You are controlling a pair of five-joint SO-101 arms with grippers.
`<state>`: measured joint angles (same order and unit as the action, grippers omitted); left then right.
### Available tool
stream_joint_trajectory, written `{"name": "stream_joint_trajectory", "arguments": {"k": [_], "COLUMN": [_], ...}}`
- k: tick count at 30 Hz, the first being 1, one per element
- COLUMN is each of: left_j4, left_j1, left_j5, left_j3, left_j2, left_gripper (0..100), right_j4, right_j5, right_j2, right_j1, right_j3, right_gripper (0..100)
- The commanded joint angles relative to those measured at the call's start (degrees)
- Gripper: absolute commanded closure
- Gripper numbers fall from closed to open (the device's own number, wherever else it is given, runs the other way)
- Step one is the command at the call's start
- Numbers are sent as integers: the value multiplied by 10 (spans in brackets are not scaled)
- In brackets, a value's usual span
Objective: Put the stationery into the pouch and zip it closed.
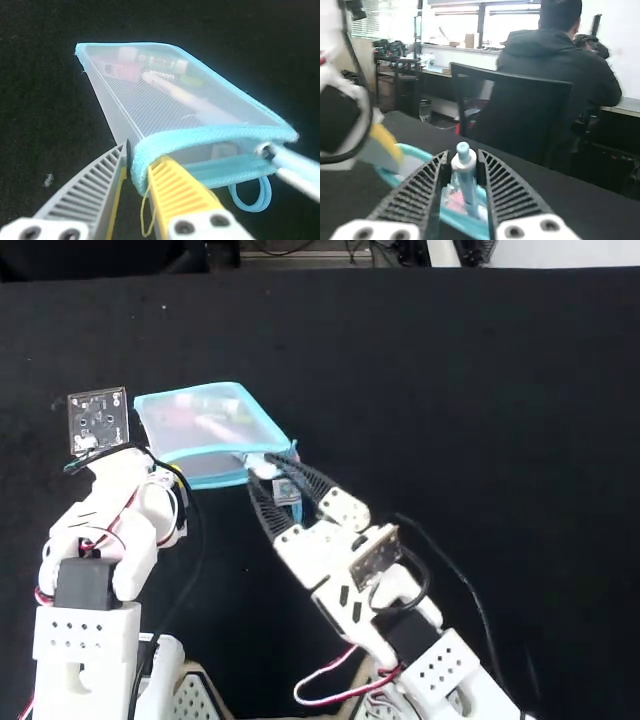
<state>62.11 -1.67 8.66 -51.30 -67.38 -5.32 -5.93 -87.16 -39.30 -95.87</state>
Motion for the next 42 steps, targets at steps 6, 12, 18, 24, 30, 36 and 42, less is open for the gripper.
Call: {"name": "stream_joint_trajectory", "arguments": {"k": [6,12,18,24,30,36,42], "left_j4": [1,1,1,1,1,0,-3], "left_j1": [-3,-3,-1,-3,-3,-3,-62], "left_j5": [3,3,3,3,3,3,5], "left_j3": [8,8,8,8,8,8,18], "left_j2": [-9,-9,-9,-9,-9,-9,-9], "left_gripper": [970,970,970,970,970,970,970], "right_j4": [-5,53,195,305,349,507,598], "right_j5": [2,17,81,78,77,28,-8], "right_j2": [0,0,0,-4,-6,37,220], "right_j1": [-50,-27,-1,-54,9,95,98], "right_j3": [1,-3,52,134,216,307,405], "right_gripper": [987,986,882,796,804,804,802]}}
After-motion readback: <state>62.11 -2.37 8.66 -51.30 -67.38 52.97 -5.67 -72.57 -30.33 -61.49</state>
